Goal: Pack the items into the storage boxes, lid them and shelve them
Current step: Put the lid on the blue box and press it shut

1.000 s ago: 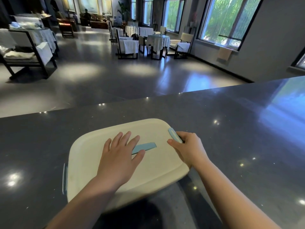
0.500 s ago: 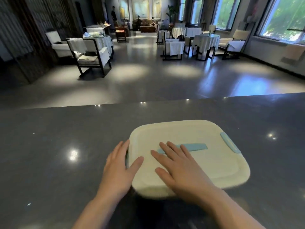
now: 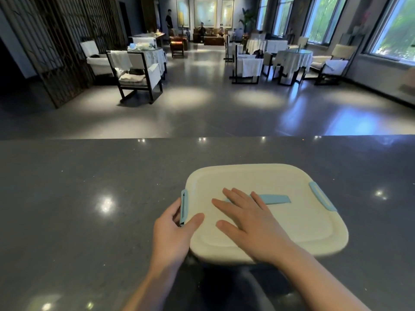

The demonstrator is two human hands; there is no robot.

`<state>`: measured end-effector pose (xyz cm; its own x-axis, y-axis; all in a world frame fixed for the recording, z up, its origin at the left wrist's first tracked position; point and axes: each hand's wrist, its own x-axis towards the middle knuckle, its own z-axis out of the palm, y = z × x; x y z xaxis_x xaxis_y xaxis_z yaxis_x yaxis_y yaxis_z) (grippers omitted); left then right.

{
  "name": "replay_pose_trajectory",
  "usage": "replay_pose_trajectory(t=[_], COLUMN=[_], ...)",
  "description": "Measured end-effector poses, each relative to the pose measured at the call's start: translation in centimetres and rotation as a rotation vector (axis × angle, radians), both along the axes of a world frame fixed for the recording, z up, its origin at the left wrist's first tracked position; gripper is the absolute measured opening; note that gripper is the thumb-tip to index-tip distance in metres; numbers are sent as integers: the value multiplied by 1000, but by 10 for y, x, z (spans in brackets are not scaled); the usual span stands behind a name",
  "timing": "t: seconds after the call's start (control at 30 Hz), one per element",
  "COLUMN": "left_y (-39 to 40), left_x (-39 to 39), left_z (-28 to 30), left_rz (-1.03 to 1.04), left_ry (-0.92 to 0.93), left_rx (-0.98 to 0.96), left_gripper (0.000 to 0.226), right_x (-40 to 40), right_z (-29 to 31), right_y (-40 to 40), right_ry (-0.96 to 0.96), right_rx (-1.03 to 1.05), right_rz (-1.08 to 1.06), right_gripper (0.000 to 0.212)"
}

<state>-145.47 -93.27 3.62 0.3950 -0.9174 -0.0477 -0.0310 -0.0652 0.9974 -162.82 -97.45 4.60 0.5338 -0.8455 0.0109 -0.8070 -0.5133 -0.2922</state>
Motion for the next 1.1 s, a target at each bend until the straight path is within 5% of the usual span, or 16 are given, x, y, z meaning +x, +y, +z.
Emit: replay_pose_trajectory(t=[0.17, 0.37, 0.5, 0.67, 0.97, 1.1], left_y=[-3, 0, 8, 1, -16, -20], left_x=[5, -4, -6, 0, -1, 1], left_z=[5, 0, -1, 0, 2, -4], left_rz=[-46, -44, -86, -80, -53, -56], left_ry=[-330, -486, -497, -577, -638, -530], left_rx=[34, 4, -7, 49, 63, 82], left_gripper=[44, 38, 52, 52, 51, 47], right_x=[1, 2, -26, -108, -147, -150], right_z=[1, 5, 7, 4, -2, -5], right_y=[-1, 2, -7, -23, -35, -41], right_ry=[3, -17, -251, -161, -625, -685], right_rx=[12, 2, -52, -143, 197, 241], right_rz=[2, 15, -140, -403, -556, -606], right_gripper=[68, 51, 38, 32, 40, 50])
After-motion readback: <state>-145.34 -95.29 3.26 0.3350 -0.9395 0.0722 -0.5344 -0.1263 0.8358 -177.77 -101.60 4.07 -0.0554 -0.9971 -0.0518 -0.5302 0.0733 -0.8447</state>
